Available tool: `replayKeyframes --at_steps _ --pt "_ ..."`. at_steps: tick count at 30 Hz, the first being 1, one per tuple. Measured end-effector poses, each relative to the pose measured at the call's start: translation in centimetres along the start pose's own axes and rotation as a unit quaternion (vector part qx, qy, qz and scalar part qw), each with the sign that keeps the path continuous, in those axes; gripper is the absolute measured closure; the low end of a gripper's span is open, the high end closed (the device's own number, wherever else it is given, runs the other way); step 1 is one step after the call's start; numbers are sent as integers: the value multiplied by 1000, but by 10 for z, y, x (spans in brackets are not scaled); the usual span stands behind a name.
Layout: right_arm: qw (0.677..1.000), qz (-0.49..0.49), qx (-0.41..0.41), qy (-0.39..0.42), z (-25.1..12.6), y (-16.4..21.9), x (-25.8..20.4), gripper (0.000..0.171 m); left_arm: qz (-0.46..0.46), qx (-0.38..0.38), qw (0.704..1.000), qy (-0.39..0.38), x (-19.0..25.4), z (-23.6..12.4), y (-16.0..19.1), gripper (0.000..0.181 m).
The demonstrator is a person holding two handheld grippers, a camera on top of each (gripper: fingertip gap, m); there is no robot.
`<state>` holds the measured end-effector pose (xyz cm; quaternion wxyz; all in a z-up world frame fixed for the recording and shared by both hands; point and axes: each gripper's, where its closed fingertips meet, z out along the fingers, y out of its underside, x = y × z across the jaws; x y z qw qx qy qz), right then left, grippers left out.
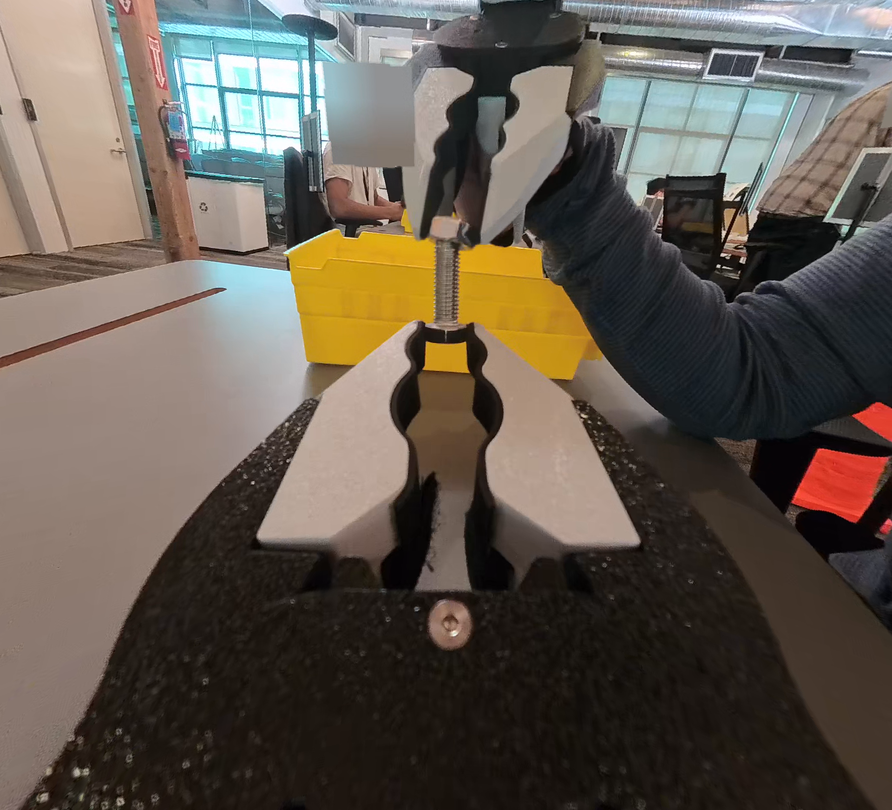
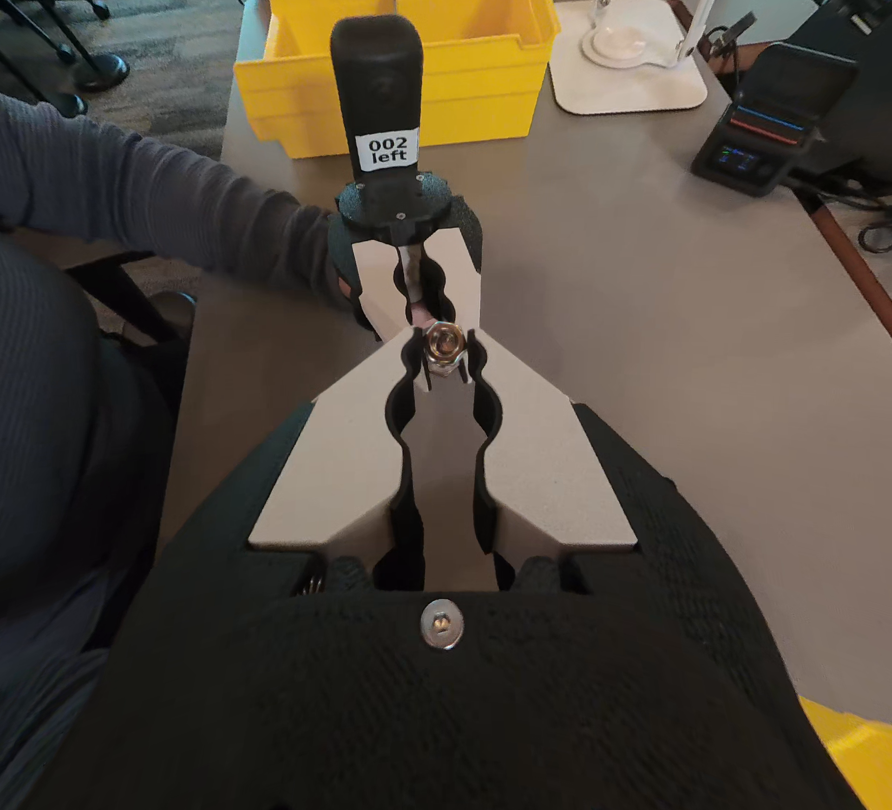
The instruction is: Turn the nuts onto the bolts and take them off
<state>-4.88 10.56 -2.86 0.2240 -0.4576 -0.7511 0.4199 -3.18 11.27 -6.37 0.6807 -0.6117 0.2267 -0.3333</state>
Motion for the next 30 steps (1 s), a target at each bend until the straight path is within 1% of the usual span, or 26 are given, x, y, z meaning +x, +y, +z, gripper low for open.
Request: replayKeyframes --at_steps 14,15,16,19,21,23,25,27,30 --pt "1000 -9 -21 20 3 2 0 154 7 -4 1000 -9 0 1 1 167" --pt "1000 -10 -17 20 3 0 0 153 6 -1 1000 -10 0 0 1 167" --pt "1000 -11 -9 21 3 -2 1 148 4 2 1000 -11 -1 0 0 167" --pt "999 -17 36 32 0 -18 4 120 1 11 1000 -15 -3 -2 -3 167" --pt "995 -21 82 58 -6 -31 12 106 -4 25 999 -20 -5 -5 -6 167" --pt "984 -22 148 94 -11 -45 22 98 -17 44 999 -24 -8 -9 -12 167" --pt "963 -10 238 130 -14 -55 28 94 -32 63 997 -25 -12 -13 -16 167" --pt "943 -9 297 149 -10 -46 23 91 -43 70 996 -24 -14 -15 -18 167" --pt "931 -3 326 161 6 -23 12 82 -40 61 997 -20 -12 -12 -16 167"
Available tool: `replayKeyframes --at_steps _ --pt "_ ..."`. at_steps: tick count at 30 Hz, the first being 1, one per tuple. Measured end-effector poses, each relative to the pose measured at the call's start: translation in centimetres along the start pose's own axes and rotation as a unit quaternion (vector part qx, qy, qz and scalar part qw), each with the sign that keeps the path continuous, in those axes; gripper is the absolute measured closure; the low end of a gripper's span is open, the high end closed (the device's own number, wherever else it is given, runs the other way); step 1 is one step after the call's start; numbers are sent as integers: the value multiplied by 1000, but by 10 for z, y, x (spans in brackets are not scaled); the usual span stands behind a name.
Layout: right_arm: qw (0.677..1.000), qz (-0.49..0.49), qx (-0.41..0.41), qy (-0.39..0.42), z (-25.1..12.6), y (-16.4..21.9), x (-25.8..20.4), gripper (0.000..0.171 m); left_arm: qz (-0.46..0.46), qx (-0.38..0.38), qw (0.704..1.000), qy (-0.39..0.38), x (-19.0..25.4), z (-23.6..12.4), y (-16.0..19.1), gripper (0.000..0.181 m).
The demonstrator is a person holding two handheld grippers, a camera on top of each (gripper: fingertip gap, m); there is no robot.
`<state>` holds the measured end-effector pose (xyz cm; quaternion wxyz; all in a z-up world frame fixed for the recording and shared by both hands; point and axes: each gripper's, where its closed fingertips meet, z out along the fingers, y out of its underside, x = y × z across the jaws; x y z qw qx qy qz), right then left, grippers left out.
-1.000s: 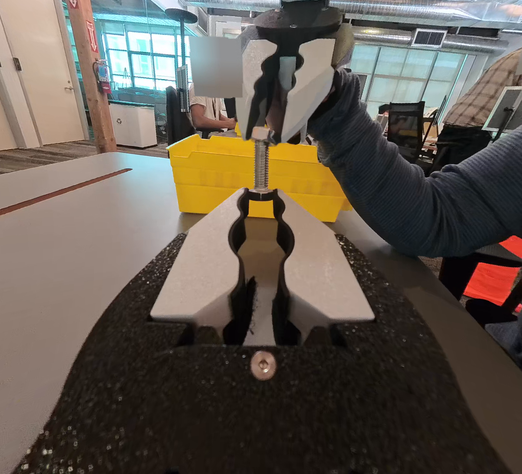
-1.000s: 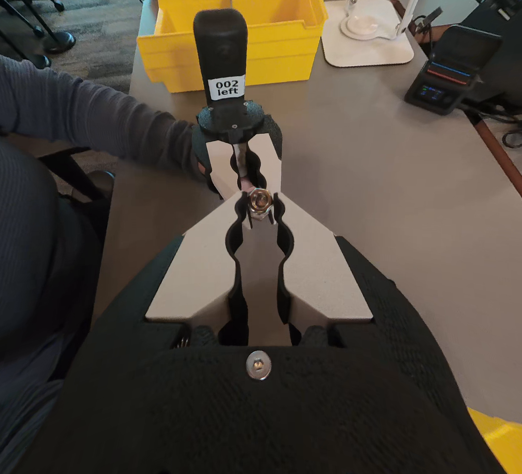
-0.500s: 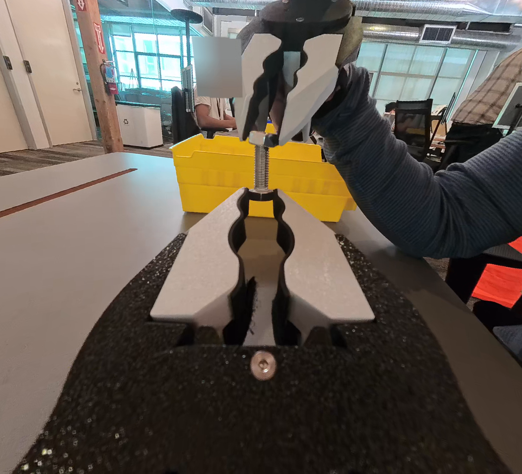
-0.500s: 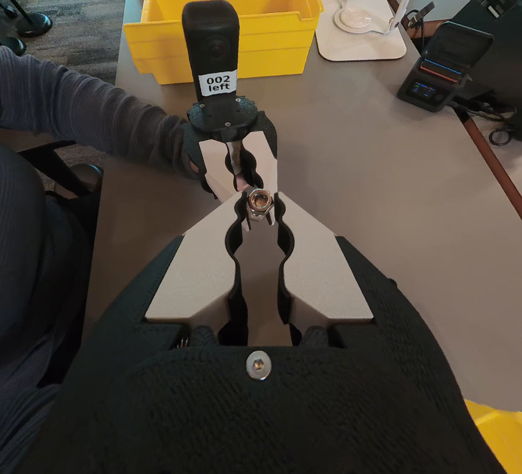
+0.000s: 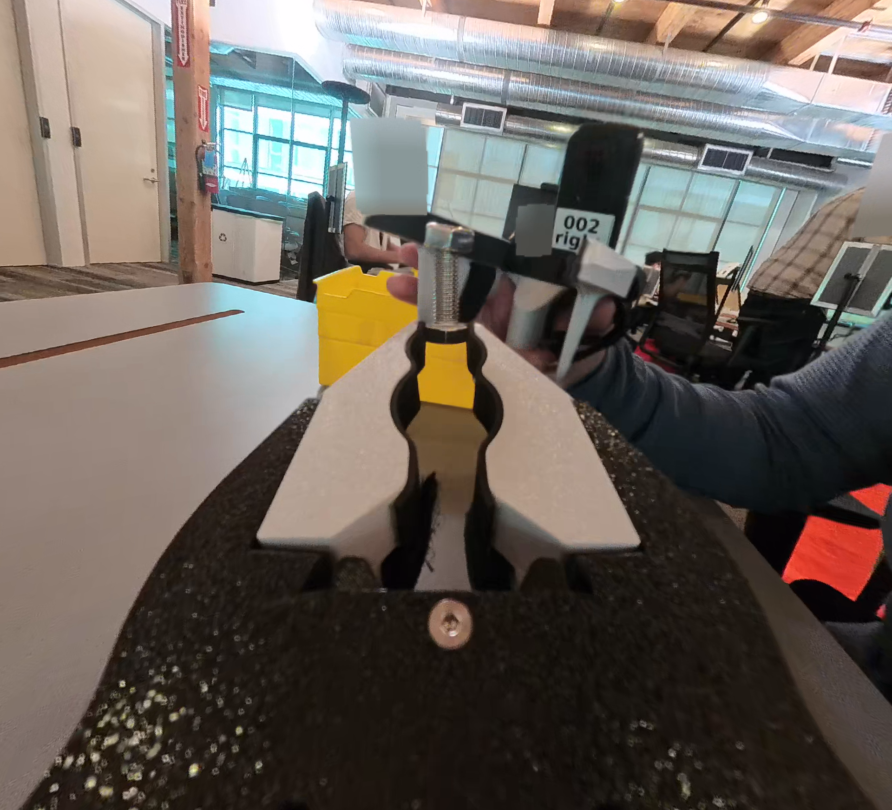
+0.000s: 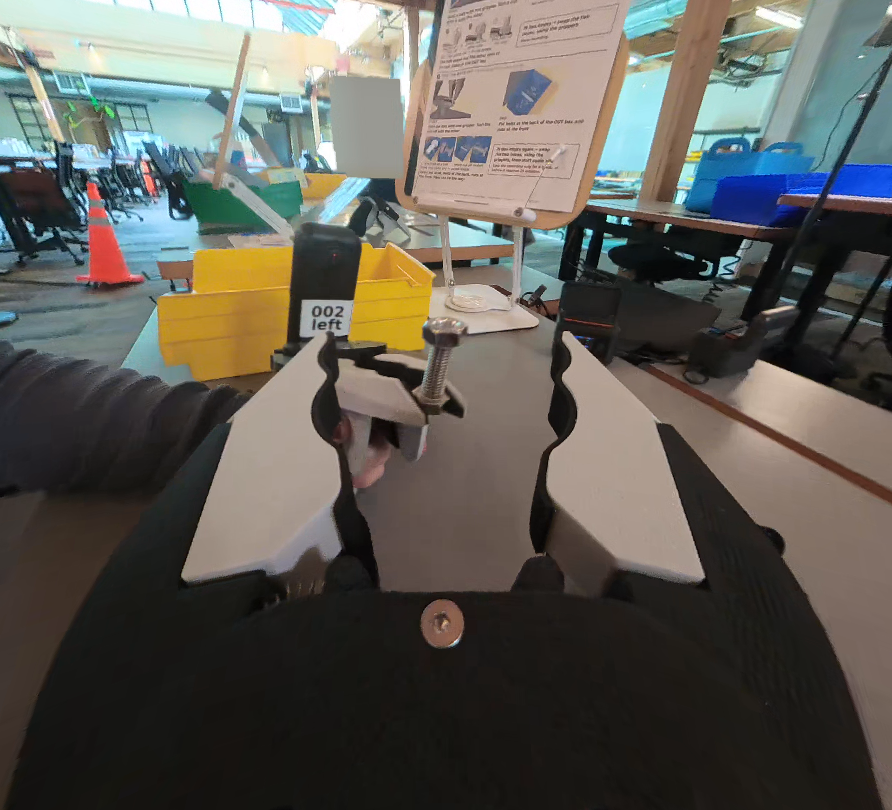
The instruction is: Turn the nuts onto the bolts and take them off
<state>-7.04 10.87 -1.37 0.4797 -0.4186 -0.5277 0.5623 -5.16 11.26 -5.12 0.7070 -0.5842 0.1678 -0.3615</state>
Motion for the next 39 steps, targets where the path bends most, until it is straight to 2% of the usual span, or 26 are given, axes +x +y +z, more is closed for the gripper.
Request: replayKeyframes --at_steps 8,15,20,26,32,39 --pt "998 26 -21 -58 11 10 -30 78 12 -39 999 8 6 7 12 167" --pt "998 21 -23 -60 6 7 -29 82 -10 -17 1000 -16 -4 2 5 167" --pt "998 27 -17 -57 7 7 -28 81 11 -47 999 -2 5 8 14 167" --pt "998 25 -22 -60 6 8 -29 84 -18 -7 999 -28 -8 -1 1 167" --pt "998 29 -13 -58 6 6 -29 83 -6 -32 999 -11 3 5 9 167" --pt "998 30 -9 -55 4 4 -27 86 -24 -2 999 -36 -9 -3 -1 167"
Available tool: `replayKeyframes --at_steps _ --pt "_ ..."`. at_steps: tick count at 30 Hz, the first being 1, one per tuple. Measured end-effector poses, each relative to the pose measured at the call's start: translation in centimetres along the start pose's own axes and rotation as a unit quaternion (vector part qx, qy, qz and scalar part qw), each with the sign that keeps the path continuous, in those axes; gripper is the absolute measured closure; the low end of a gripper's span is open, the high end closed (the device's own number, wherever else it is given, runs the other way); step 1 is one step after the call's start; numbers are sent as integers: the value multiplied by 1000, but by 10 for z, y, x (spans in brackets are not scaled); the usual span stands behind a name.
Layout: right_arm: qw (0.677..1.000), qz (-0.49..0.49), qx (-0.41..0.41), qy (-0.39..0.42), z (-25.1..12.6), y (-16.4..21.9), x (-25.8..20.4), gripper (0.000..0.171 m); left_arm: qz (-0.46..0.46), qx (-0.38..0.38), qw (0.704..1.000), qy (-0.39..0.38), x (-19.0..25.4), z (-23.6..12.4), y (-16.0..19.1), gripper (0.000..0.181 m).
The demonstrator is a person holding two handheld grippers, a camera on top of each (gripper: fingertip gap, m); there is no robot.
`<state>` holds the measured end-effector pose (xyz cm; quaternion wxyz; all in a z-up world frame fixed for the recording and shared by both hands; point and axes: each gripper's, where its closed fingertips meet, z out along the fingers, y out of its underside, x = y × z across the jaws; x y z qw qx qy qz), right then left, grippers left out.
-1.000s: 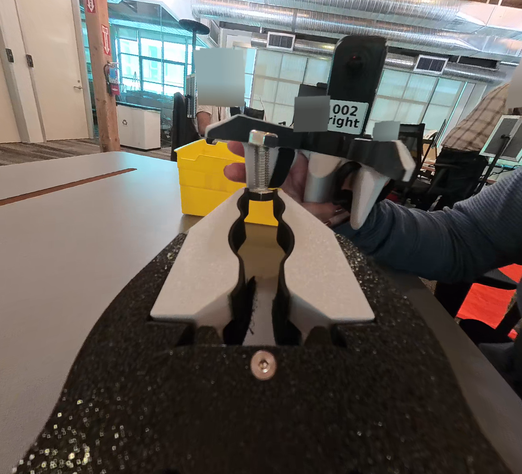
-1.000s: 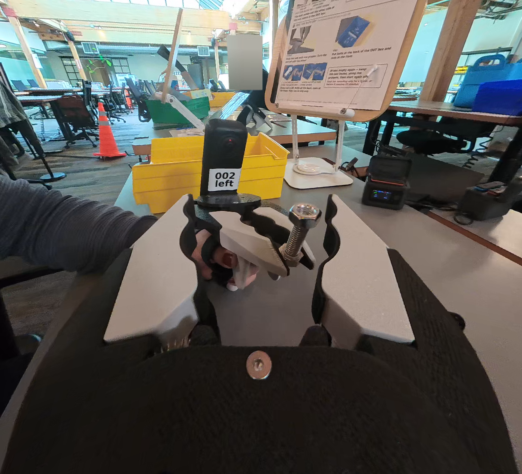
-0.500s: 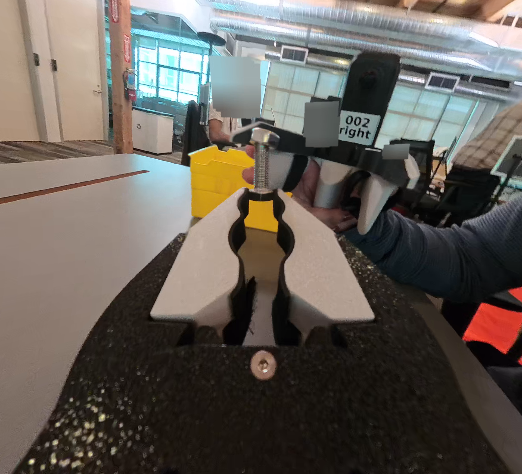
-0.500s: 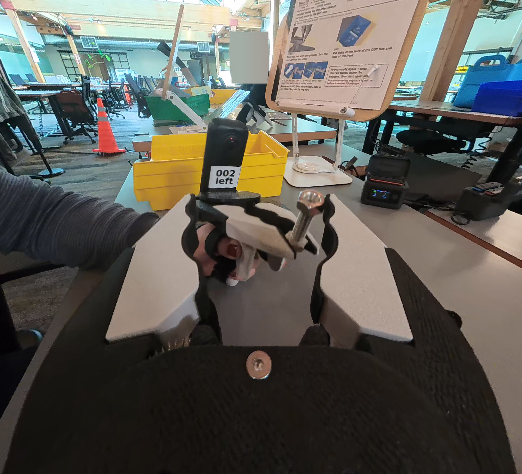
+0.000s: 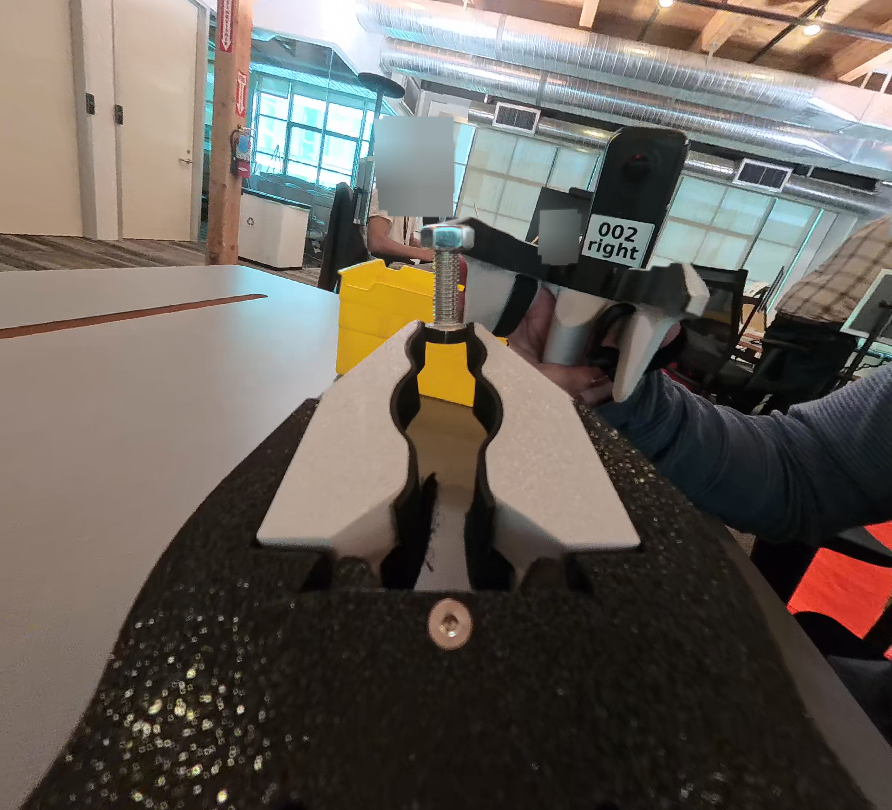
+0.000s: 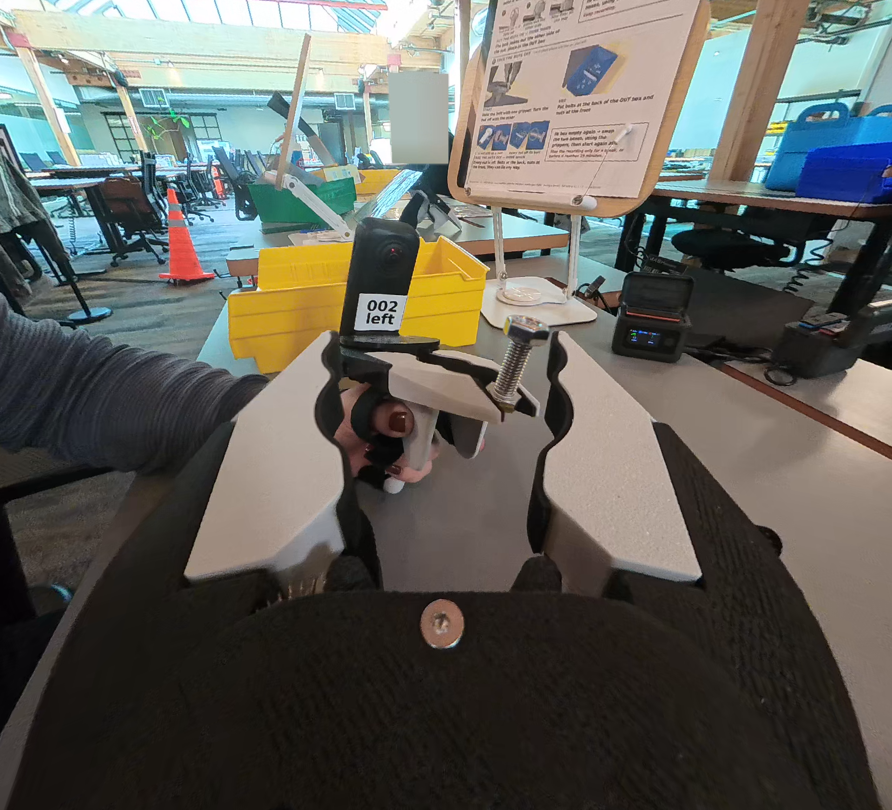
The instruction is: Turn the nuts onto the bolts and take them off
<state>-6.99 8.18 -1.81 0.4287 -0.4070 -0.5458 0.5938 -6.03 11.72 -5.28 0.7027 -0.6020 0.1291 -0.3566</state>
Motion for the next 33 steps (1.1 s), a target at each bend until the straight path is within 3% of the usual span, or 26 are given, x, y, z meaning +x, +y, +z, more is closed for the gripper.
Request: replayKeyframes --at_steps 5,10,16,22,29,33 --pt "1000 0 5 -4 2 -1 -3 86 22 -25 999 22 12 6 9 167" --pt "1000 3 8 -3 0 -3 -2 88 21 9 999 -24 -6 -4 -5 167" --pt "1000 2 14 1 2 -2 -2 87 50 -23 998 13 12 5 6 167" --pt "1000 4 15 -11 1 -3 -6 90 48 2 998 -43 -10 -11 -9 167" --pt "1000 -4 20 -8 5 -3 -9 88 59 -39 997 28 21 4 10 167" --pt "1000 -13 22 -6 4 -3 -9 87 41 -5 999 -9 2 -7 -4 167"
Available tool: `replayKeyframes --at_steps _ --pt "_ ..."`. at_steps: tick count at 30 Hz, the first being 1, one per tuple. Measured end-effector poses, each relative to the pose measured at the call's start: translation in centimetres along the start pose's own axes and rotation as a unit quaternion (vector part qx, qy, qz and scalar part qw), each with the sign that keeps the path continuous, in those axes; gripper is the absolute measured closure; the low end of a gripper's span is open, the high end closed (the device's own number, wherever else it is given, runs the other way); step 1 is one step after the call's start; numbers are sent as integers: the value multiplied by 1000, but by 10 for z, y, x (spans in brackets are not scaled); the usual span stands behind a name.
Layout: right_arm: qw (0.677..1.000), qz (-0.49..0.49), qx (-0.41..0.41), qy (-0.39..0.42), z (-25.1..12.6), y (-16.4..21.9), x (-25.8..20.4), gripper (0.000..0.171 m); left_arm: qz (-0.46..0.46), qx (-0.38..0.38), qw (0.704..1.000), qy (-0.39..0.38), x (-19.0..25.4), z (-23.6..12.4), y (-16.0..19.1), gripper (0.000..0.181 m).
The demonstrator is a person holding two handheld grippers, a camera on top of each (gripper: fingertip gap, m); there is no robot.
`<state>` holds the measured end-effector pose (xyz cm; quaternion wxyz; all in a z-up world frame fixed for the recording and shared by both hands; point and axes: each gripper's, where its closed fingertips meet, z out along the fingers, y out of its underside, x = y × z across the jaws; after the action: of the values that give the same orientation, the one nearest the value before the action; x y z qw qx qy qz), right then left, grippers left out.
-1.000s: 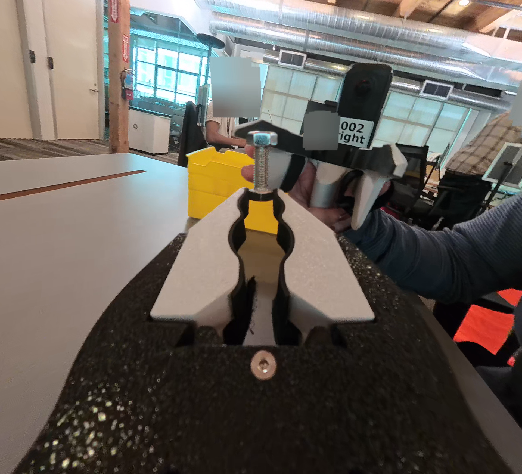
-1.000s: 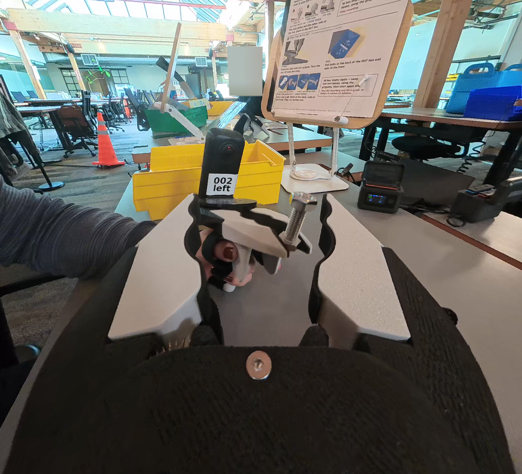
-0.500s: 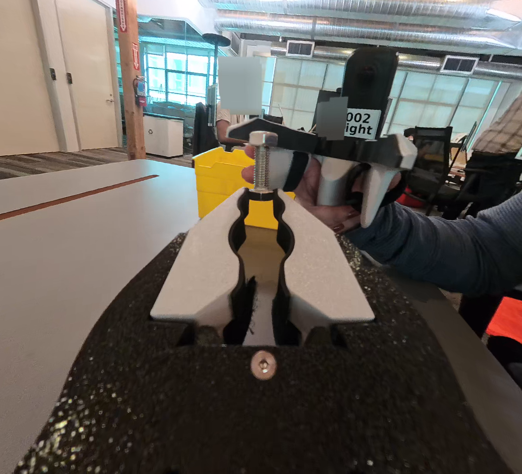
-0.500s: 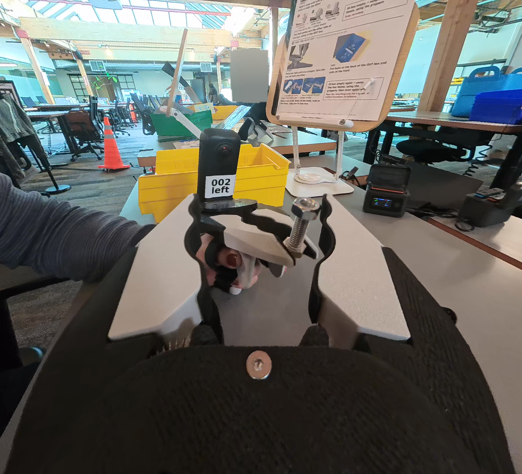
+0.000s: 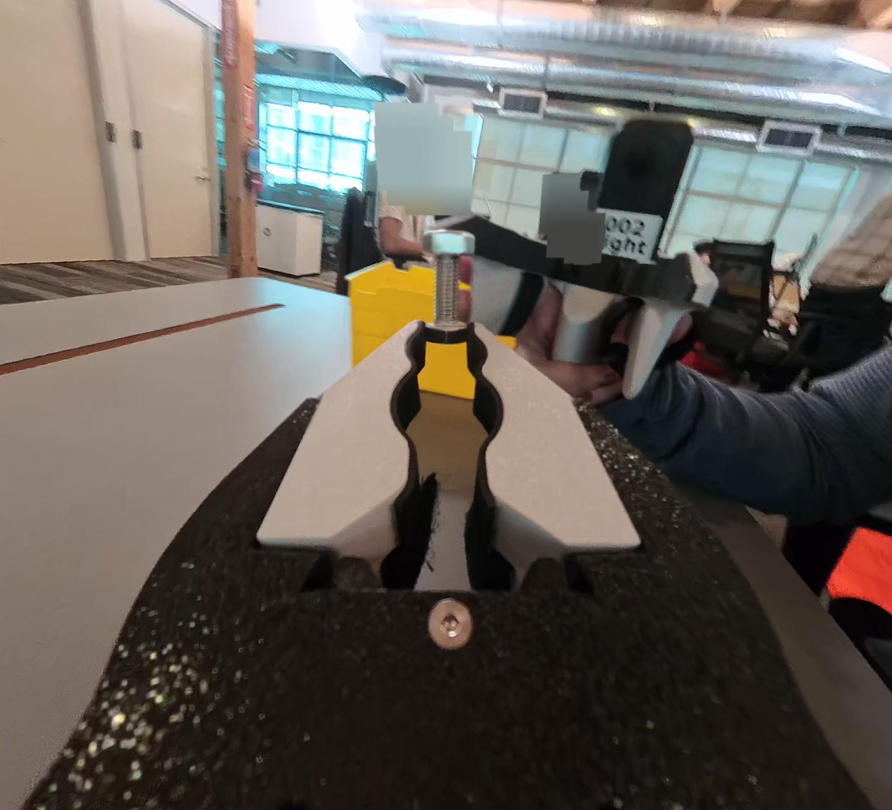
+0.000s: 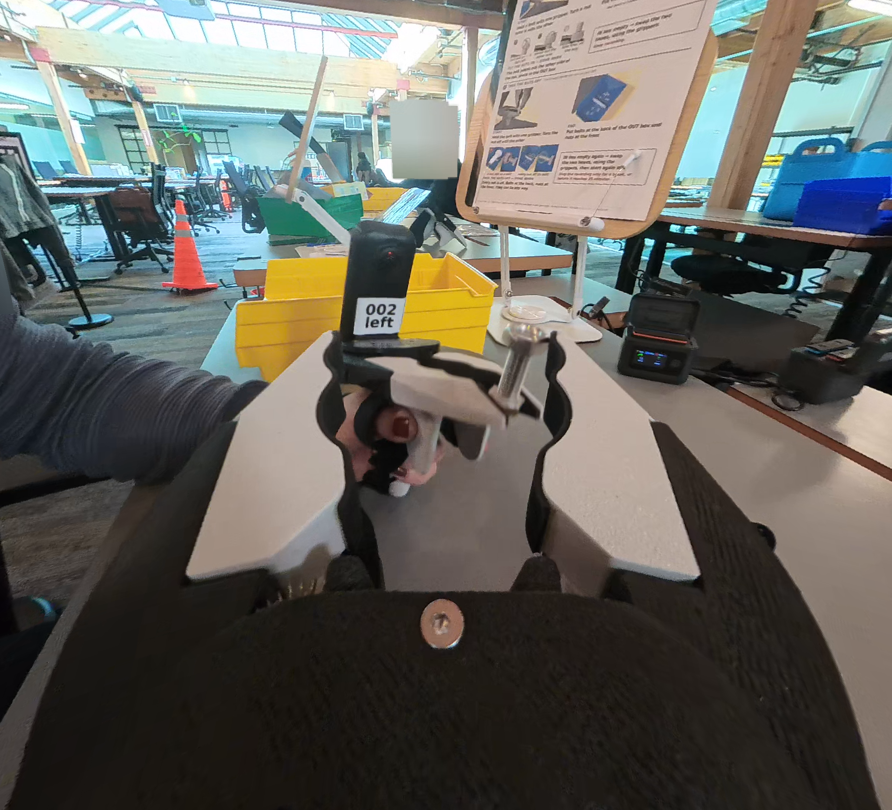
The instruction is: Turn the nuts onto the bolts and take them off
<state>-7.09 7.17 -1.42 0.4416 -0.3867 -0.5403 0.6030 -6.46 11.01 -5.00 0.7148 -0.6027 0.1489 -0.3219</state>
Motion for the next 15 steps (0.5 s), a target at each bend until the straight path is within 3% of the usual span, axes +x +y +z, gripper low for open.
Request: replayKeyframes --at_steps 3,9,15 --pt "1000 6 4 -1 -2 -2 2 93 -24 26 999 -21 -14 -10 -11 167" --pt "1000 5 6 -4 0 -2 -2 91 8 -34 997 66 28 10 13 167" --pt "1000 -3 16 -5 -2 -7 -4 102 -39 23 999 14 -2 -6 -8 167"
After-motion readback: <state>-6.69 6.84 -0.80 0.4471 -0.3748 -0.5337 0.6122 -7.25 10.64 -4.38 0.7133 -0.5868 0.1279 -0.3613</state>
